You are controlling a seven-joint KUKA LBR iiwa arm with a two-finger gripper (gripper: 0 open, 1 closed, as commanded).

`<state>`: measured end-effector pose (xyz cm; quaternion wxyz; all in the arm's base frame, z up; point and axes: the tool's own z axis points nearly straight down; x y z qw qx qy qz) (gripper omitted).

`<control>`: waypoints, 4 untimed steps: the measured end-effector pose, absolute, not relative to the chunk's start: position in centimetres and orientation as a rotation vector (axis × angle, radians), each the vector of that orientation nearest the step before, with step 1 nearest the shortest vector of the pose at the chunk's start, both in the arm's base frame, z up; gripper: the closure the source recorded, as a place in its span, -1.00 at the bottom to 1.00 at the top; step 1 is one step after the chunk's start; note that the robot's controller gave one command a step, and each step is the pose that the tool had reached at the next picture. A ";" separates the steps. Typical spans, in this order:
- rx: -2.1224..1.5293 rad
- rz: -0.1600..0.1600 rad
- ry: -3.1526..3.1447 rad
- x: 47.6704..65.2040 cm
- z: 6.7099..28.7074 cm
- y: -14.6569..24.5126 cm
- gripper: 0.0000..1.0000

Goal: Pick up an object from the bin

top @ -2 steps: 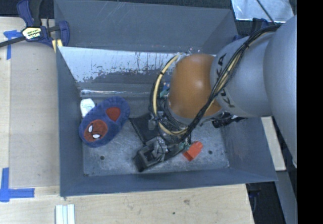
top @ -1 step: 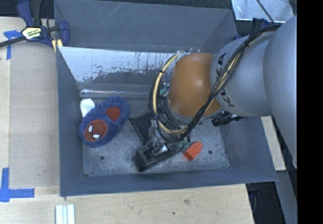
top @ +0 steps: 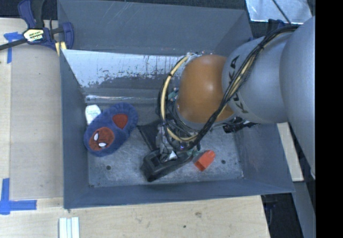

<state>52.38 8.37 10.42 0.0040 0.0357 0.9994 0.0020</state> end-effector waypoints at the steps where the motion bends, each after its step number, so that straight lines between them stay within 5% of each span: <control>1: 0.105 0.022 3.117 52.5 10.1 8.9 1.00; 2: 0.112 0.017 3.095 53.0 10.1 8.5 -1.00; 3: 0.112 0.013 3.128 56.1 7.1 10.2 -1.00; 4: 0.117 0.008 3.120 56.2 7.3 9.9 1.00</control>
Offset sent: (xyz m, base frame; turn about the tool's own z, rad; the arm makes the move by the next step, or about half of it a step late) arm -0.0010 0.0007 -0.0290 -0.0088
